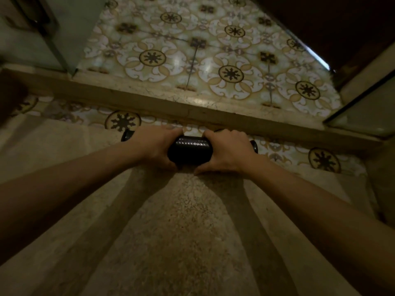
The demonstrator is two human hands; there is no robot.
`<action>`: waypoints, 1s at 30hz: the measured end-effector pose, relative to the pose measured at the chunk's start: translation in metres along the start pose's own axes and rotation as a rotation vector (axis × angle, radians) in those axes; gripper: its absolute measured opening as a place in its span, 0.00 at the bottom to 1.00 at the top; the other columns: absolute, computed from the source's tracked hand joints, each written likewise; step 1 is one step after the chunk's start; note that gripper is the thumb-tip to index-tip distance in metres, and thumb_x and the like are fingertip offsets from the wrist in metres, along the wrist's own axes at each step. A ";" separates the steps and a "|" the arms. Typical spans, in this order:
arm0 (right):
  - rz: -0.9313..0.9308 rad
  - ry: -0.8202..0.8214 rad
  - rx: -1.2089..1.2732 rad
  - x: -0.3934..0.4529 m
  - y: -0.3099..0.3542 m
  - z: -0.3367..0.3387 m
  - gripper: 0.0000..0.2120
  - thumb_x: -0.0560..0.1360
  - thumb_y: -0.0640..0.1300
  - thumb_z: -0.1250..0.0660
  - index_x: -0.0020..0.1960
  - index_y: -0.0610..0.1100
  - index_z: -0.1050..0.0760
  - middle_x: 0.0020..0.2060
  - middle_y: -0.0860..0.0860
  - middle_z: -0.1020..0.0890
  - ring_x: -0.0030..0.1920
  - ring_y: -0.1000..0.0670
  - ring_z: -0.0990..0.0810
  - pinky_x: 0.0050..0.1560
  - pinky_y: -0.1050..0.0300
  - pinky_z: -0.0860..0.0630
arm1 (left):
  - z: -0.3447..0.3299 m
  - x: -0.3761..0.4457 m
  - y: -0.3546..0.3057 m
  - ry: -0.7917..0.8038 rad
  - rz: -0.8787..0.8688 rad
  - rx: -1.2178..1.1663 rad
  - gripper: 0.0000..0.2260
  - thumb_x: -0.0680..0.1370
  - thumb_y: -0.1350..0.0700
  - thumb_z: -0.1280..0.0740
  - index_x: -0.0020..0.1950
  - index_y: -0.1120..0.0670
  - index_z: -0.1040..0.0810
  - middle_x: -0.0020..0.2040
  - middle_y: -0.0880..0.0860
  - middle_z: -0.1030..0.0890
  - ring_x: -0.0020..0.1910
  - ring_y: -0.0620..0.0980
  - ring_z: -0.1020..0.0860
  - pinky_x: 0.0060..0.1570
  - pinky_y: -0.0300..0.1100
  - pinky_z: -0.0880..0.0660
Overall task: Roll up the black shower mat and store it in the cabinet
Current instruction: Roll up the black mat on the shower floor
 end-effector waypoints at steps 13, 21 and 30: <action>0.021 -0.042 -0.003 -0.028 0.016 -0.006 0.30 0.63 0.66 0.31 0.58 0.51 0.33 0.44 0.51 0.20 0.42 0.44 0.21 0.40 0.51 0.28 | -0.007 -0.020 -0.025 0.001 -0.006 0.104 0.31 0.69 0.43 0.24 0.62 0.52 0.37 0.56 0.52 0.24 0.50 0.52 0.23 0.43 0.45 0.28; -0.034 -0.074 0.003 -0.039 0.021 -0.003 0.31 0.65 0.66 0.28 0.60 0.51 0.31 0.48 0.50 0.19 0.45 0.46 0.20 0.40 0.53 0.26 | -0.006 -0.026 -0.028 0.028 -0.001 0.057 0.32 0.69 0.45 0.24 0.65 0.54 0.37 0.59 0.55 0.25 0.53 0.53 0.24 0.49 0.48 0.25; -0.131 -0.192 -0.006 -0.060 0.033 -0.006 0.31 0.65 0.62 0.23 0.59 0.48 0.29 0.50 0.47 0.22 0.46 0.44 0.22 0.46 0.50 0.28 | -0.013 -0.054 -0.034 -0.112 0.083 0.147 0.31 0.73 0.51 0.28 0.71 0.54 0.38 0.63 0.60 0.29 0.59 0.60 0.28 0.60 0.57 0.30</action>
Point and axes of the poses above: each hand's wrist, its own x-axis towards the middle knuckle, its own z-axis out of the back of the hand, y = z × x, the point moved 9 cm from there along x, towards the middle knuckle
